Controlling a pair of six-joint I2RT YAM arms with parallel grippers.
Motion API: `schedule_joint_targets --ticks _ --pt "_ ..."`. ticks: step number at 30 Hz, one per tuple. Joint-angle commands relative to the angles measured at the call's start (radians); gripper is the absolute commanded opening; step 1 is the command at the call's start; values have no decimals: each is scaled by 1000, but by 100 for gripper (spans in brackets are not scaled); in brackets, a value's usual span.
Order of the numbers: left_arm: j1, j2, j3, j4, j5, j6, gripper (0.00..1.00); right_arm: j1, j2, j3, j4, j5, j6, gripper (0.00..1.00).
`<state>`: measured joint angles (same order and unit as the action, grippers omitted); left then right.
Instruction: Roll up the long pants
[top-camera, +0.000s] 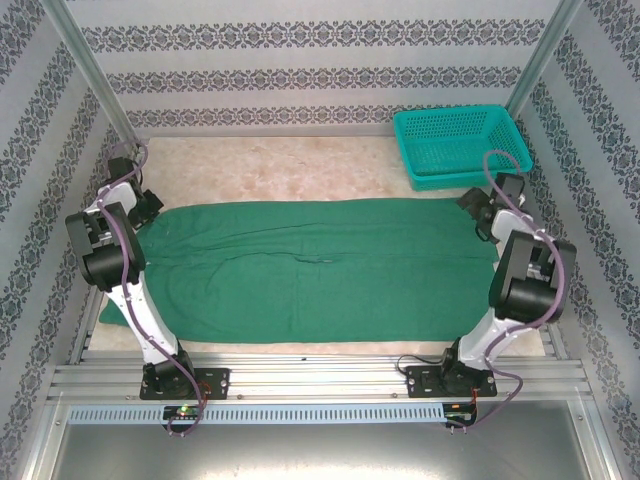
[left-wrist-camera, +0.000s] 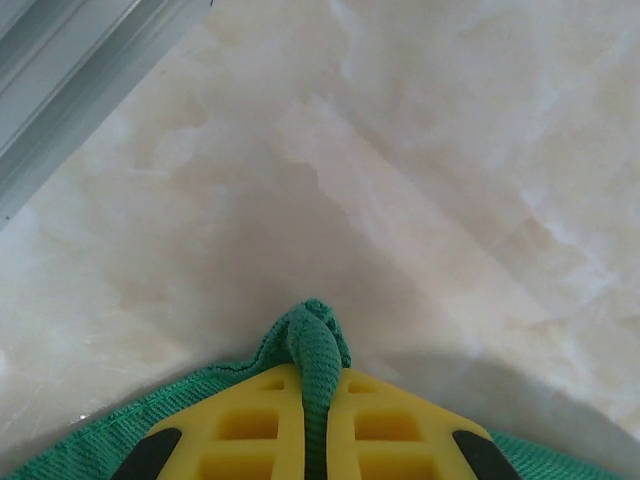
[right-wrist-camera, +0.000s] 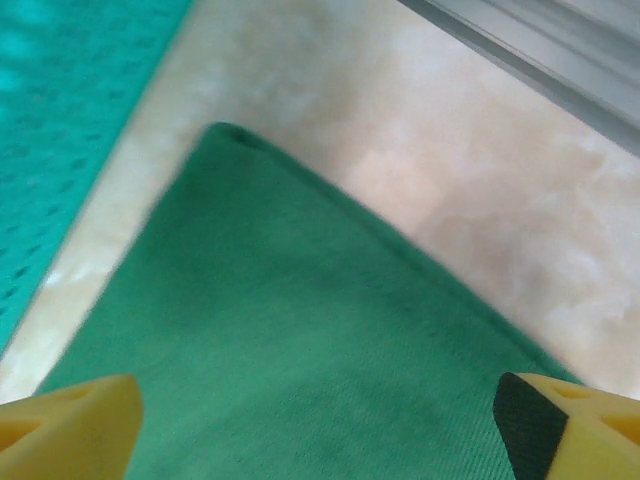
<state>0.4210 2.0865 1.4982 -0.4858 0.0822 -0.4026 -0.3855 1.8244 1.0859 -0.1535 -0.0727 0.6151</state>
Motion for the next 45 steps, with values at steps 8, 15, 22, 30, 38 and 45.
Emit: schedule_joint_targets --ticks 8,15,22,30,38,45 --pt "5 -29 -27 -14 32 20 0 -2 129 144 -184 -78 -17 84" --pt "5 -25 -19 -22 45 30 0 -9 189 193 -246 -157 -44 57" --pt "5 -14 -35 -1 73 21 0 -25 145 163 -242 -154 -49 0" --pt "7 -28 -23 -13 71 12 0 -26 129 242 -426 -111 -93 0" --pt "9 -53 -11 -32 72 21 0 -49 -69 73 -435 -72 -92 0" --pt "4 -27 -4 -27 92 19 0 -39 -114 93 -506 -25 -131 98"
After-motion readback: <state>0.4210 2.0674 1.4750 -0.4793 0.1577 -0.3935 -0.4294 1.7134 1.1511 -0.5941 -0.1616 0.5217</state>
